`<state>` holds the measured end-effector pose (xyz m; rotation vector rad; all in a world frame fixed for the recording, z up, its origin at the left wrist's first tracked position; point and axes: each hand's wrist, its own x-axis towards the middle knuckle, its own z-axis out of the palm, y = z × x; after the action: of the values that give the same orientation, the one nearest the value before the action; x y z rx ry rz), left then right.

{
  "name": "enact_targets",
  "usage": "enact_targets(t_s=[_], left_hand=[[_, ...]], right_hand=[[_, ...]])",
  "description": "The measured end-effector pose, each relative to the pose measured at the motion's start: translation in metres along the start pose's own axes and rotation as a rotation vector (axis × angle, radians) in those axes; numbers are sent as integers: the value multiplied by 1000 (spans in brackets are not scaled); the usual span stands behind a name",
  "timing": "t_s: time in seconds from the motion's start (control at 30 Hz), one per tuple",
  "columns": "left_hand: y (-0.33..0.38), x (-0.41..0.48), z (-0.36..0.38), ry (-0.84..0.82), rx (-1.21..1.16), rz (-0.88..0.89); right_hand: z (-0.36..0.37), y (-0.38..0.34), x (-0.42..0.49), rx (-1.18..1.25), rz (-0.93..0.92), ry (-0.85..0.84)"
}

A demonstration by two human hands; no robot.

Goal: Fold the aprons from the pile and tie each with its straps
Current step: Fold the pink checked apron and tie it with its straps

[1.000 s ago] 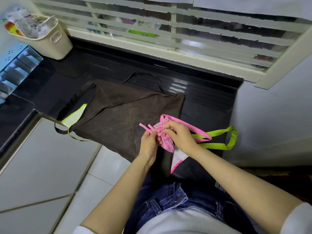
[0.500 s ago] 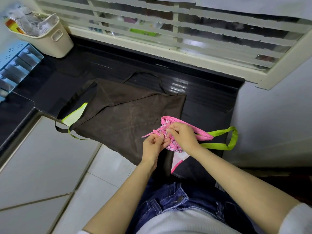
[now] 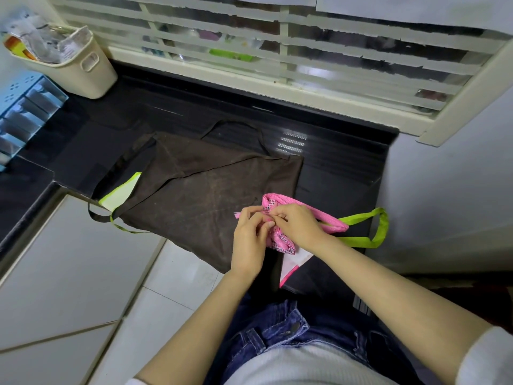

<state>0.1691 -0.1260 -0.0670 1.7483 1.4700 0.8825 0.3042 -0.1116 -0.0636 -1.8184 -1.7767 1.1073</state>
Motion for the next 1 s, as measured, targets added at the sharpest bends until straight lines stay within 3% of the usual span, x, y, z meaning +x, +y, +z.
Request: enact_targets(t_s=[0.3,0.5,0.73,1.0], left_hand=[[-2,9,-1,-76,43,-30],[5,12,1,-83,-61,-144],[10,14,0,-186,-100,-241],[14,20,-13,-333,180,-209]], right_hand=[[-2,3,-4,289,116,-213],[-4,7,-3,517,203,-234],[0,10,-5,484,217,-173],[5,12,-3,513,250,-144]])
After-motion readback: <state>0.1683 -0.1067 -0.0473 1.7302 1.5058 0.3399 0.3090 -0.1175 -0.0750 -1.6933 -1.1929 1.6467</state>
